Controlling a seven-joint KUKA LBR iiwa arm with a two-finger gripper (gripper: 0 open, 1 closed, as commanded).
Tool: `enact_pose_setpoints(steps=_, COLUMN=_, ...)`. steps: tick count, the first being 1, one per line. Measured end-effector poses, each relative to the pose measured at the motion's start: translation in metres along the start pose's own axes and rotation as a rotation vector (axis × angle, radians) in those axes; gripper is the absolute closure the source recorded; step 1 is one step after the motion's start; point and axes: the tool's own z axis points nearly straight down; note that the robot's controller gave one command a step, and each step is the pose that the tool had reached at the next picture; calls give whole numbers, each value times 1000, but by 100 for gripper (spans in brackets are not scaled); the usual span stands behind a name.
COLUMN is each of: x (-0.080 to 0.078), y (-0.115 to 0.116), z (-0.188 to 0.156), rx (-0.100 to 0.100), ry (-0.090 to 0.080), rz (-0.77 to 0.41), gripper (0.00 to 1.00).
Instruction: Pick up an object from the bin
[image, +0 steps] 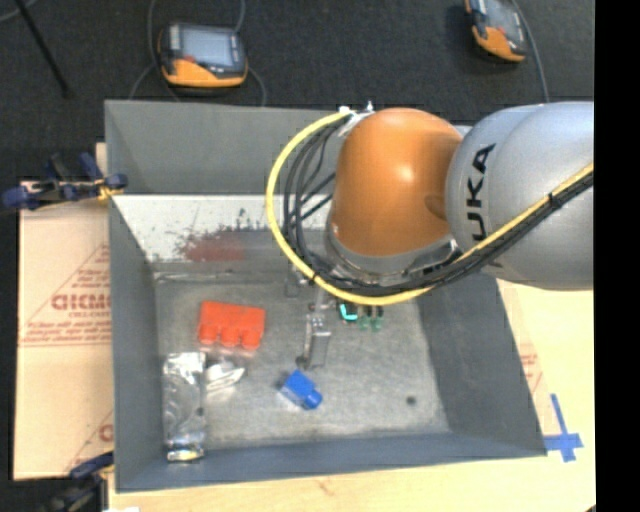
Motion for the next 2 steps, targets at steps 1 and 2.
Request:
enact_pose_setpoints(steps=1, x=-45, y=35, z=158, rx=2, ry=-7, rz=-230, gripper=0)
enact_pose_setpoints(steps=2, x=-45, y=36, z=154, rx=-1, ry=-10, rz=-224, gripper=100)
